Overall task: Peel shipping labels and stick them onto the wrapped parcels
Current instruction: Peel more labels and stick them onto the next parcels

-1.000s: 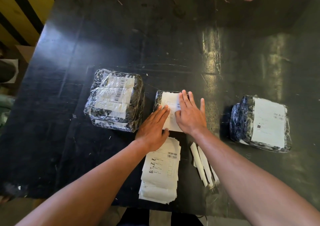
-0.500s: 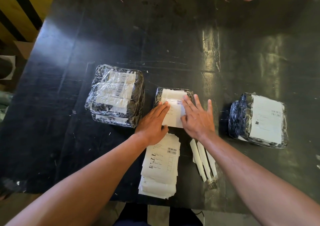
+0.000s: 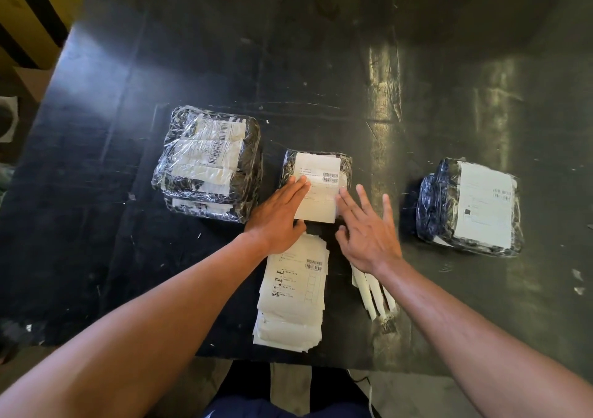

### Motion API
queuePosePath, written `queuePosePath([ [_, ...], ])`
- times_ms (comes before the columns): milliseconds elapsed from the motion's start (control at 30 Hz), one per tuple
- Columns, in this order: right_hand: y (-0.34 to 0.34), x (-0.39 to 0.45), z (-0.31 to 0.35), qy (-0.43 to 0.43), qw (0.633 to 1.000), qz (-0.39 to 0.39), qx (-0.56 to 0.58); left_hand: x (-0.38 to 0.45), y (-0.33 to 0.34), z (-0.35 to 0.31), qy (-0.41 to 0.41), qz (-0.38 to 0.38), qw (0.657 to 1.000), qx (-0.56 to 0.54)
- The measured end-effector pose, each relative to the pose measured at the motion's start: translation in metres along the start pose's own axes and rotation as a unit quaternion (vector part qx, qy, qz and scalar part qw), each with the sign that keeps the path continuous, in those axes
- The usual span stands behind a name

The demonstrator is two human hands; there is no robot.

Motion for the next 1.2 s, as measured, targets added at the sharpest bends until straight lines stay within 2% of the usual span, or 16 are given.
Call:
queuePosePath([
  [67, -0.002, -0.004, 0.008, -0.029, 1.000, -0.005, 0.011, 0.000, 0.000, -0.001, -0.001, -0.001, 1.000, 0.001],
  [200, 0.011, -0.015, 0.045, -0.143, 0.990, 0.007, 0.002, 0.001, -0.001, 0.000, 0.005, -0.001, 1.000, 0.001],
  [467, 0.019, -0.033, -0.003, -0.118, 0.990, 0.019, -0.069, -0.001, 0.007, 0.002, 0.039, 0.020, 0.997, 0.069],
  [533, 0.014, -0.030, -0.001, -0.110, 0.993, 0.010, -0.047, -0.002, 0.012, 0.001, 0.085, 0.017, 0.990, 0.114],
  [667, 0.009, -0.022, 0.011, -0.101, 0.994, 0.005, 0.031, -0.016, 0.036, -0.004, 0.189, 0.015, 0.952, 0.240],
  [800, 0.015, -0.016, 0.016, -0.093, 0.995, 0.028, 0.031, -0.021, 0.032, 0.003, 0.194, 0.020, 0.945, 0.262],
  [1033, 0.016, -0.015, 0.013, -0.087, 0.995, 0.037, 0.040, -0.044, 0.012, 0.025, 0.139, 0.059, 0.956, 0.252],
  [1133, 0.016, -0.015, 0.015, -0.073, 0.995, 0.038, 0.053, -0.044, 0.002, 0.003, 0.105, -0.001, 0.978, 0.179],
  [1200, 0.016, -0.015, 0.018, -0.066, 0.995, 0.041, 0.061, -0.036, -0.003, -0.017, 0.118, -0.042, 0.984, 0.124],
])
Point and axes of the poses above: each hand's wrist, its own x-axis towards the middle knuckle, its own y-axis out of the palm, z = x × y, the point moved 6 cm from there along x, towards the middle knuckle, and after that the axes turned 5 degrees about -z, right-handed, at the moved point
